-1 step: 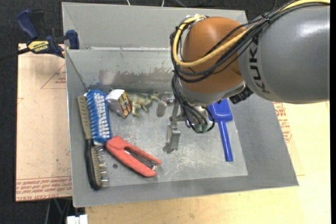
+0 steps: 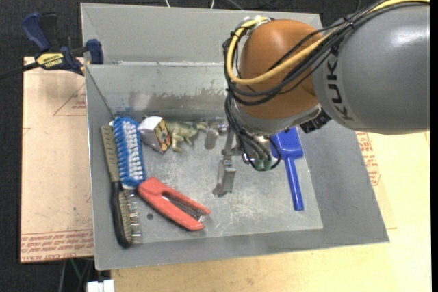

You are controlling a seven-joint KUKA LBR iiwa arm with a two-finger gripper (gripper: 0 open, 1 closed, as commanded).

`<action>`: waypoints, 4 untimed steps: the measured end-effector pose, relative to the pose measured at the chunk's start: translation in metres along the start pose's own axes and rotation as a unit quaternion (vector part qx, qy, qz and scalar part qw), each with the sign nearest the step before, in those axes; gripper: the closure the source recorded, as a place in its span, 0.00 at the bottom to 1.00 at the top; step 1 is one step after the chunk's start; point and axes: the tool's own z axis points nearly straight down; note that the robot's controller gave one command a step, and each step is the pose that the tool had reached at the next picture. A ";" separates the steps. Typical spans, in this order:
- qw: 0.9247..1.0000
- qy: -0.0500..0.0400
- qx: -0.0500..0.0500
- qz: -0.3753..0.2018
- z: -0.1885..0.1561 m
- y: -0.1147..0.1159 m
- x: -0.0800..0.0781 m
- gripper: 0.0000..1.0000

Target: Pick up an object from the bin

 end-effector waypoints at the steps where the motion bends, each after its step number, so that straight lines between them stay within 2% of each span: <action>1: 0.996 0.000 -0.001 0.089 0.107 0.030 0.025 0.00; 2: 0.997 -0.004 -0.001 0.078 0.087 0.048 0.030 0.00; 3: 0.993 0.004 0.000 0.120 0.113 0.058 0.056 0.00; 4: 0.991 -0.006 -0.003 0.133 0.142 0.059 0.046 0.00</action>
Offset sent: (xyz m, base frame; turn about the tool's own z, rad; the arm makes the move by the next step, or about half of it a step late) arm -0.0306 0.0493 -0.0815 0.1497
